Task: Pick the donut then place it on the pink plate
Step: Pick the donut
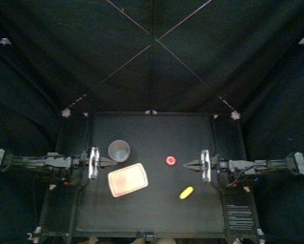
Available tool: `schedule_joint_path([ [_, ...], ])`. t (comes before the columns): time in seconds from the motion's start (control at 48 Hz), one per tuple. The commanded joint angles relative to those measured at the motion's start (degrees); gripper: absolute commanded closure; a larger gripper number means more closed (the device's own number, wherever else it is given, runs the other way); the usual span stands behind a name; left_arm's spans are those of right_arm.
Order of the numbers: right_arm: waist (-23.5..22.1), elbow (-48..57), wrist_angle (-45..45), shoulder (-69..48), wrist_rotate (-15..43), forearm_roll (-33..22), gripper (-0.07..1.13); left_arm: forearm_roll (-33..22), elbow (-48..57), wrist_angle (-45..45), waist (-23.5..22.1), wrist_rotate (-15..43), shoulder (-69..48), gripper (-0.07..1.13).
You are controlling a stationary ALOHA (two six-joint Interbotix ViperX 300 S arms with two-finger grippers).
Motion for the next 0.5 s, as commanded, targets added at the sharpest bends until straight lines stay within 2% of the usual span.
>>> schedule_joint_path([
  [0.021,-2.6,-1.1,-0.1,2.5,0.0,-0.2,1.02,-0.3,-1.1,-0.6,1.2,0.3,0.8,1.01],
  [0.354,-16.3,-0.8,0.0,15.2,0.4,0.2,0.99,-0.3,-0.7,-1.2,3.0,0.1,0.8,1.03],
  [0.438,-17.8,-1.0,-0.1,17.5,0.4,0.2,0.91,-0.4,-0.4,-1.2,3.0,0.0,0.8,1.03],
  [0.5,-17.8,-1.1,-0.4,19.0,0.5,0.4,0.78,-0.3,-0.4,-1.2,2.9,0.0,0.8,1.03],
])
